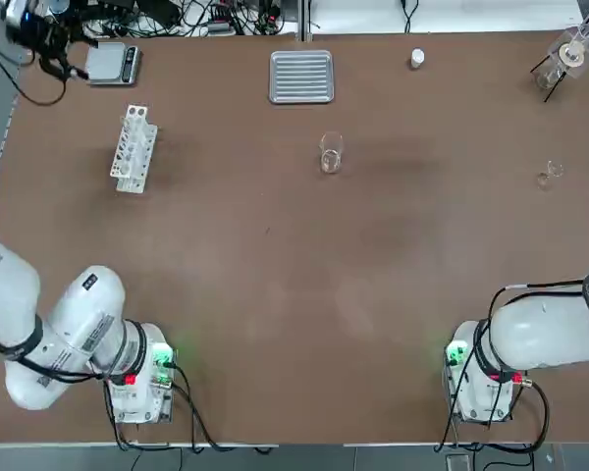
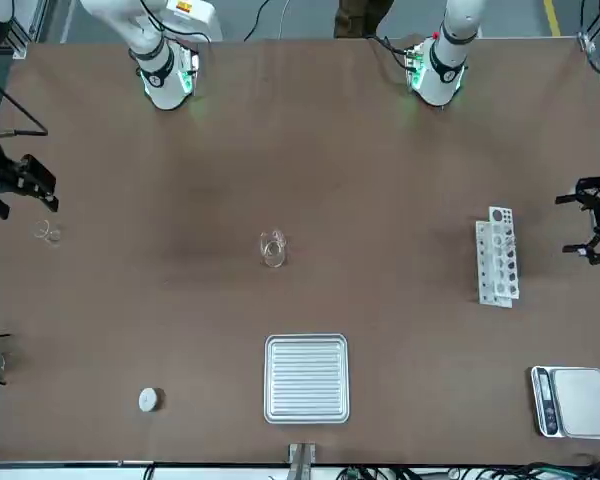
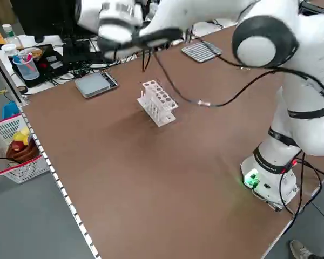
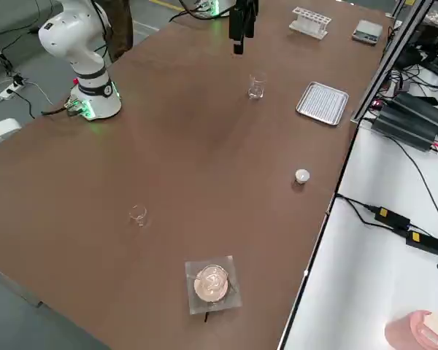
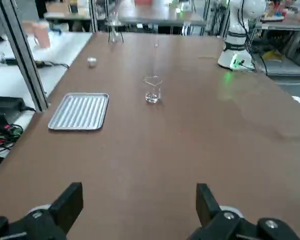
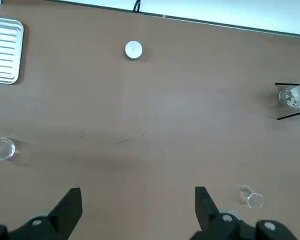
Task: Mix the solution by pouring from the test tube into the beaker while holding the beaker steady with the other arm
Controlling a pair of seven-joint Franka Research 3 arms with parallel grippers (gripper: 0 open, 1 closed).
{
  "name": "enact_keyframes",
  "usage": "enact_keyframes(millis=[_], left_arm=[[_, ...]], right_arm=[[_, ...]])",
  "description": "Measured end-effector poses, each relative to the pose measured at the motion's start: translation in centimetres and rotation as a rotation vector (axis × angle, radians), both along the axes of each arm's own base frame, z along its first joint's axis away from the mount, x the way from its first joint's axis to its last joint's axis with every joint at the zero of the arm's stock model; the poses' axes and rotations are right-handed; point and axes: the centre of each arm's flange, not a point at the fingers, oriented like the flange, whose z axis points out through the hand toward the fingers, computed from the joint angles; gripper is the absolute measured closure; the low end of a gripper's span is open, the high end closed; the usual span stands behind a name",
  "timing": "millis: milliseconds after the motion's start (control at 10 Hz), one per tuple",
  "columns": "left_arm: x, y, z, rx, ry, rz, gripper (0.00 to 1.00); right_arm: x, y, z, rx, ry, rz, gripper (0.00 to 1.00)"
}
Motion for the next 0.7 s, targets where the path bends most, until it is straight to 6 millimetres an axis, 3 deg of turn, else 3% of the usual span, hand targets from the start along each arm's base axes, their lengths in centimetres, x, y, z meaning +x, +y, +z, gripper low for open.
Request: enact_keyframes(millis=[300, 500, 700], left_arm=[[0.1, -10.2, 8.1, 0.2, 0.115, 0.089, 0.0], [0.7, -16.6, 10.2, 0.353, 0.176, 0.194, 0.0], [1.0, -19.9, 10.9, 0.474, 0.275, 0.349, 0.0]], right_arm=[[0.0, 0.0, -0.2, 0.0, 0.005, 0.0, 0.0], [0.0, 0.0, -0.3, 0.0, 0.007, 0.0, 0.0], [0.0, 0.0, -0.4, 0.0, 0.009, 0.0, 0.0]])
